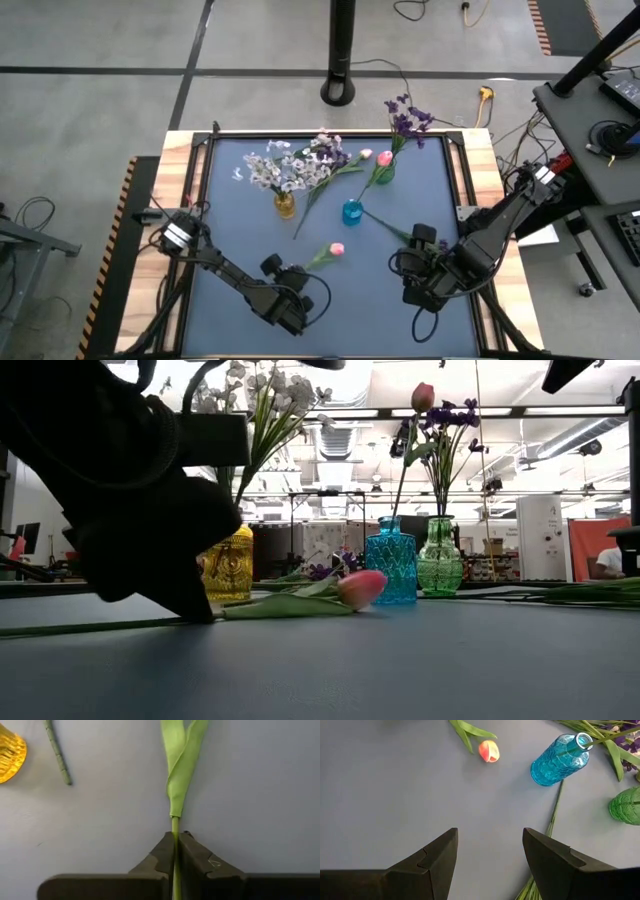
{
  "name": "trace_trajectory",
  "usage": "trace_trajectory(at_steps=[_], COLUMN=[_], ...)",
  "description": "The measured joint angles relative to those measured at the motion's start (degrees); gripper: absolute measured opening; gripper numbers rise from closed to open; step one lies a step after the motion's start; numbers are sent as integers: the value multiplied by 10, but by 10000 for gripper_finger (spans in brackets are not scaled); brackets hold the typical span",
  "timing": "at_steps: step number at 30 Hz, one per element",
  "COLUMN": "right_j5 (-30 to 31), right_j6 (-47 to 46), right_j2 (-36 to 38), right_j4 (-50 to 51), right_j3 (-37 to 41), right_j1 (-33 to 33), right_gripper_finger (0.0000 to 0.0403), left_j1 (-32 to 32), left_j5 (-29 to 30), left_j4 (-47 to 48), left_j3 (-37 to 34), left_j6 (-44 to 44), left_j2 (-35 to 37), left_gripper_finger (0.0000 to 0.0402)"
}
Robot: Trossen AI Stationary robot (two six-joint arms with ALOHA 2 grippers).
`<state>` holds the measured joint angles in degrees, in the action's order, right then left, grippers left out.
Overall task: Sort flowers into vase by color
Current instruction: Put the bottom pink tulip into the blue flower vase
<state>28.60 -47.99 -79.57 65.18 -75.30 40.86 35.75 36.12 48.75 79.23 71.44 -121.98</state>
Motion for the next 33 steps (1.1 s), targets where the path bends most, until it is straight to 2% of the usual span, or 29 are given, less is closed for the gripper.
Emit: trace_trajectory(at_steps=[9,21,30,33], right_j5=[0,49,61,65], right_j6=[0,16,22,26], right_j2=[0,0,0,0], right_j4=[-3,-6,-7,-8], right_j3=[1,1,3,4], right_j1=[0,0,0,0], right_gripper_finger=[217,217,217,217], left_j1=[1,2,3,8], left_j5=[-9,-4,-4,4], left_j4=[57,57,55,54], left_j3=[17,50,51,65], left_j6=[-7,-62,-65,-91], left_j2=[7,9,9,10], left_gripper_finger=[1,0,0,0])
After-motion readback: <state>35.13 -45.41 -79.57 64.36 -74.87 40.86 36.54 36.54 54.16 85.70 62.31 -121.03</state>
